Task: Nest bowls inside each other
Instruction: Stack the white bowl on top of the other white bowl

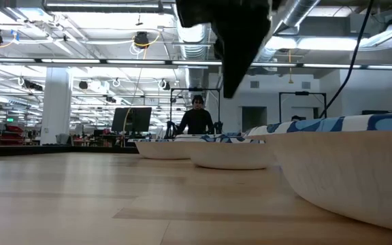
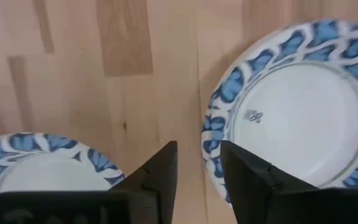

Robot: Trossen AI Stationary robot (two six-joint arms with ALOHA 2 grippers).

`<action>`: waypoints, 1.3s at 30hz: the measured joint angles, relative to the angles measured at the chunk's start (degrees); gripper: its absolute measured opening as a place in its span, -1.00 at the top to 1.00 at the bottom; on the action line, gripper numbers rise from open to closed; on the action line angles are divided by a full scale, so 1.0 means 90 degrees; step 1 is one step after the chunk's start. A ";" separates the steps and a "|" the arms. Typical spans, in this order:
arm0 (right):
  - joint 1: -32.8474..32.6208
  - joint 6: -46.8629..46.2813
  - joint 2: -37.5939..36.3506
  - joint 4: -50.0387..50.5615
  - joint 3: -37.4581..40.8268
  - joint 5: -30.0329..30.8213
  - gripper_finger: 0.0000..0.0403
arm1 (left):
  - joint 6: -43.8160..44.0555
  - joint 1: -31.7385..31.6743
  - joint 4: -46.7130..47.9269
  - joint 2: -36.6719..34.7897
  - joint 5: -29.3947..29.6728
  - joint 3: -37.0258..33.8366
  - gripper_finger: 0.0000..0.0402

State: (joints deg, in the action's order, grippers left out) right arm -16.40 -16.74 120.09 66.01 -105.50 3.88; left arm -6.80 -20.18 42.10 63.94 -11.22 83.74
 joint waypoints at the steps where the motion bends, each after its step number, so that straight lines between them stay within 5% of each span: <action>1: 0.0030 0.0008 0.0000 0.0083 -0.0121 0.0013 0.29 | 0.0087 0.0000 0.0143 0.0000 0.0000 0.0000 1.00; 6: 0.0279 0.0013 0.0000 0.0451 -0.0869 0.0137 0.34 | 0.0432 0.0050 0.0414 0.0001 0.0008 -0.0327 1.00; 14: 0.0680 0.0030 -0.0402 0.0636 -0.1819 0.1314 0.36 | 0.0506 0.0197 0.0337 0.0010 0.0343 -0.1498 1.00; 26: 0.1142 0.0522 -0.1938 -0.0578 -0.1689 0.1479 0.36 | 0.1100 0.0192 -0.1656 0.0058 0.0138 -0.3305 1.00; 39: 0.1837 0.0769 -0.1560 -0.0256 -0.1673 0.1452 0.36 | 0.1515 0.0224 -0.2906 0.0949 0.0105 -0.3590 1.00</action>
State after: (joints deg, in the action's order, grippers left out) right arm 0.13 -9.81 106.05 63.70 -120.55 16.95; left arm 6.83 -18.17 15.94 72.48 -10.28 51.44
